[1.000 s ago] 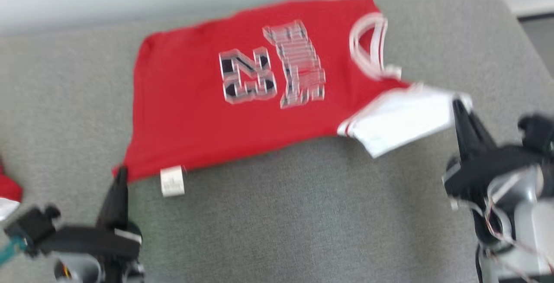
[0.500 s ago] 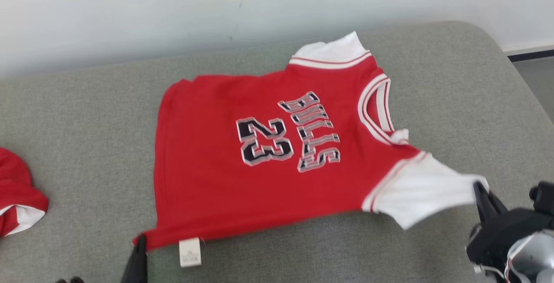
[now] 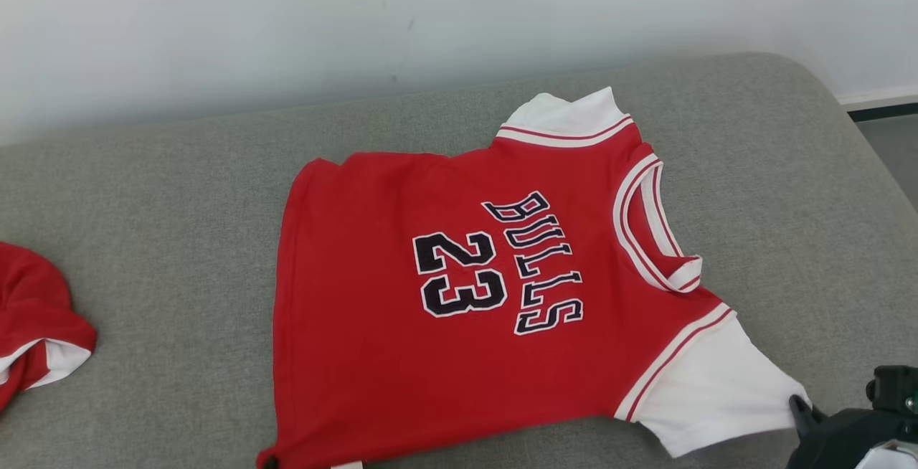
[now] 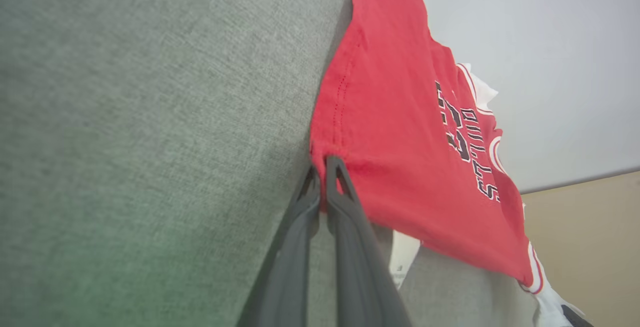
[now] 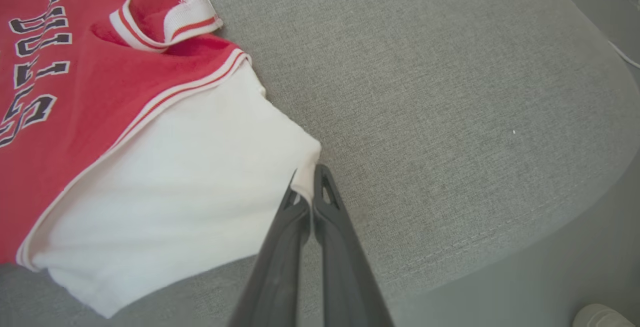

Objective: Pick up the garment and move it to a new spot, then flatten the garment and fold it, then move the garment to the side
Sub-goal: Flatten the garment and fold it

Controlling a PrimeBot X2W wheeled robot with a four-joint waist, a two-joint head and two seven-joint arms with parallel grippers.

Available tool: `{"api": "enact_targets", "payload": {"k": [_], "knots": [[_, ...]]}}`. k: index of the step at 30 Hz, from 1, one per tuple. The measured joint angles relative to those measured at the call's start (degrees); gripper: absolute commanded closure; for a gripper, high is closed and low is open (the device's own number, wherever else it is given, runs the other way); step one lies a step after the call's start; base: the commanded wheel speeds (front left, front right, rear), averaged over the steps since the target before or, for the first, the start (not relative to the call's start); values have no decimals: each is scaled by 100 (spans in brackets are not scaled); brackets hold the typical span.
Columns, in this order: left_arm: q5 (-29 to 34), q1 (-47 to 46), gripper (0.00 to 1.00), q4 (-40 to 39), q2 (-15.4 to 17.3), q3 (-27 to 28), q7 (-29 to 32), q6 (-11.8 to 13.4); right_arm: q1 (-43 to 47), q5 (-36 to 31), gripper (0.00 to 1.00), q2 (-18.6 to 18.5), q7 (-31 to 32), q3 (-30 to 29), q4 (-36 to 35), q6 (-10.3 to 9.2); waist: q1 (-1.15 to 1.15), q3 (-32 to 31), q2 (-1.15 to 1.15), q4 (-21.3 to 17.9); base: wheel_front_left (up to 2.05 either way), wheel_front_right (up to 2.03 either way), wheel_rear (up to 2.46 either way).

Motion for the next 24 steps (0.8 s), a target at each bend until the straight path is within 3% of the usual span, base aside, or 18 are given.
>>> {"api": "enact_targets", "payload": {"k": [8, 16, 24], "knots": [[101, 307, 100, -101, 242, -100, 315, 227, 497, 43, 100, -5, 867, 274, -332, 0, 0, -68, 0, -15, 0, 0, 0], [21, 432, 100, -130, 274, -70, 312, 185, 717, 361, 100, -3, 1154, 361, -940, 0, 0, -153, 0, -56, 0, 0, 0], [52, 397, 100, 238, 347, -134, 219, 40, 793, 354, 100, -3, 1214, 349, -1023, 0, 0, -162, 0, -99, 0, 0, 0]]}}
